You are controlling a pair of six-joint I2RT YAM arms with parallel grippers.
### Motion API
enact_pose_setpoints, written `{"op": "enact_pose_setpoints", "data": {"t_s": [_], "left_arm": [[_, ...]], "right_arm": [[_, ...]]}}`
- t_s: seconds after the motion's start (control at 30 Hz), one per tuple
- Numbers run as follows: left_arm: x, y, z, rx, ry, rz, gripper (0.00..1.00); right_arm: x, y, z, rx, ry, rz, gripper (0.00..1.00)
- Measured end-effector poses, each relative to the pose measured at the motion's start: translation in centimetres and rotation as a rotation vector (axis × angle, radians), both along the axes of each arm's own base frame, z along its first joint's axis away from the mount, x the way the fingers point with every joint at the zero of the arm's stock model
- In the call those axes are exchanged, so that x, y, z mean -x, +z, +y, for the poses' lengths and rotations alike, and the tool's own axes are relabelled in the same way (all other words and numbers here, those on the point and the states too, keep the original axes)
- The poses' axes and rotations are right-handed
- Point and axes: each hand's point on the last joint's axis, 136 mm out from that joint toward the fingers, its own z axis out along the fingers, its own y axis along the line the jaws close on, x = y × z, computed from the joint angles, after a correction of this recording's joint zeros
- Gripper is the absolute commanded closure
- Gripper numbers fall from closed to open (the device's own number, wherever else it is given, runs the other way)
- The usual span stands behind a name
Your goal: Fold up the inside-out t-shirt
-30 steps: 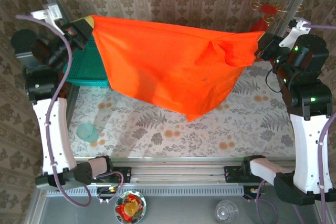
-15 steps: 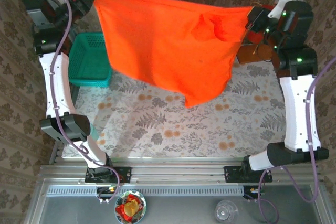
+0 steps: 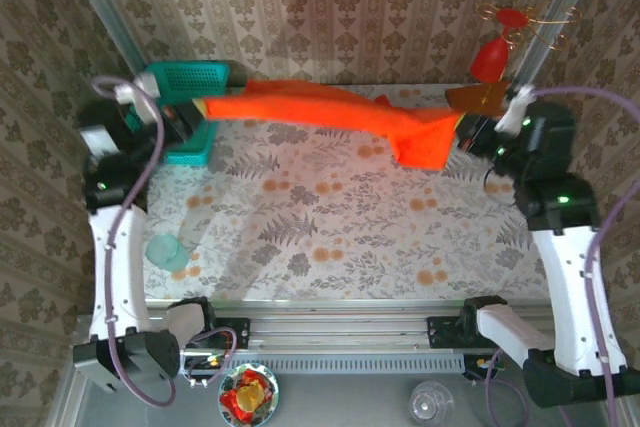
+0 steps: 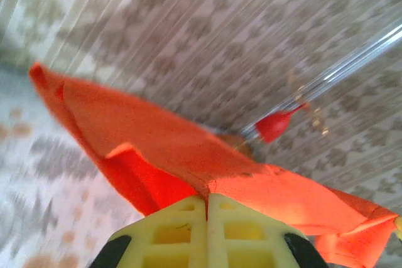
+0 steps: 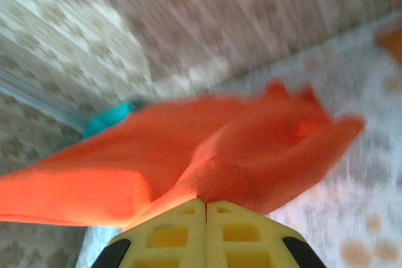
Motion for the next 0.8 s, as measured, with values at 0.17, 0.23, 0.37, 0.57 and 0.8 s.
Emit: {"op": "enact_pose_setpoints", "data": {"t_s": [0.17,0.23,0.37,0.57,0.8], "left_arm": [[3.1,-20.5,0.3,-0.026,0.059,0.515,1.0],[5.2,-26.0,0.7,-0.047,0.083,0.684,1.0],[6.5,-29.0,1.1,-0.081,0.105,0.78,1.0],[6.0,-28.9,1.7,-0.117,0.119,0.746,1.0],[4.8,-27.5,1.8,-0.125,0.12,0.701,1.0]], "right_arm": [[3.0,-19.2,1.0,-0.053,0.0,0.5,0.62],[5.2,-24.2,0.5,-0.022,-0.021,0.656,0.56],[7.1,-26.9,-0.2,0.018,-0.047,0.744,0.53],[8.5,-28.5,-0.4,0.06,-0.049,0.765,0.52],[8.3,-31.7,1.8,0.158,0.073,0.846,0.43]]}}
